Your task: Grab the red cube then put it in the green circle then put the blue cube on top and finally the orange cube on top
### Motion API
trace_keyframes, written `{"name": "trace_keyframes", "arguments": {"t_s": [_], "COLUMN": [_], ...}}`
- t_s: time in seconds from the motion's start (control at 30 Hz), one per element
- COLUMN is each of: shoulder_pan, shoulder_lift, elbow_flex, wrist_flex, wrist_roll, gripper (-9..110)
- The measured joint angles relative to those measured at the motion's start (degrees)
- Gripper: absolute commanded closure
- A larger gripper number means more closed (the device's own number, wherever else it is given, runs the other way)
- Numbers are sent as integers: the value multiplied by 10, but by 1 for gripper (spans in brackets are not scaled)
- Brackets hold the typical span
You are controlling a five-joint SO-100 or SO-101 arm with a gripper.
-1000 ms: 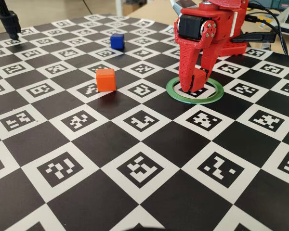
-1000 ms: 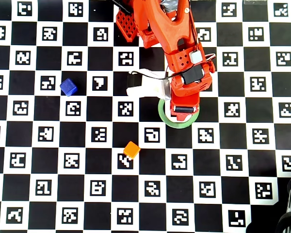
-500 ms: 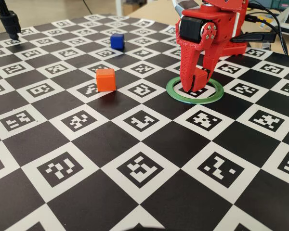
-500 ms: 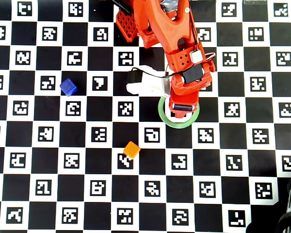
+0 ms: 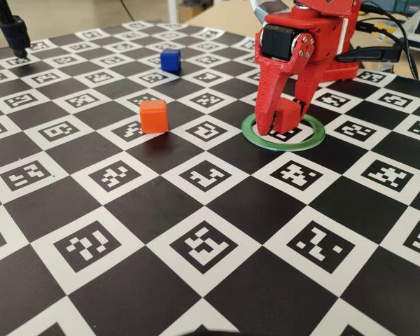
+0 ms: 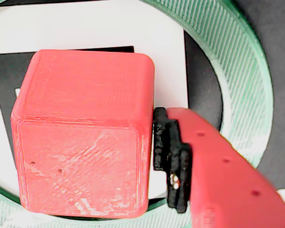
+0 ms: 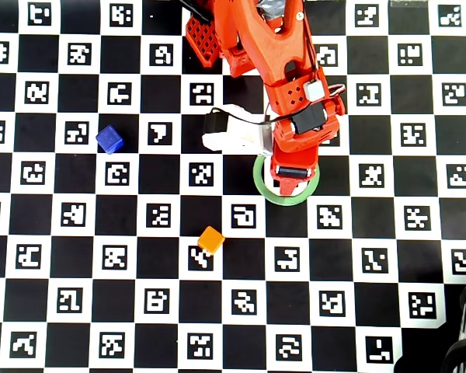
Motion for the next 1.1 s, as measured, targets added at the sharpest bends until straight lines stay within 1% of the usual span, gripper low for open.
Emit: {"name": "trace_keyframes", "arguments": {"t_s": [0.13,0.27,0.57,0.73,1.1], "shoulder_pan": [0,0,0,0,0], "shoulder_lift": [0,0,0,7,28], "elbow_flex": [0,0,0,-16,-105], "wrist_flex": [0,13,32,70,164], "wrist_roll": [0,-2,-1,4,11], "gripper": [56,50,50,50,50]}}
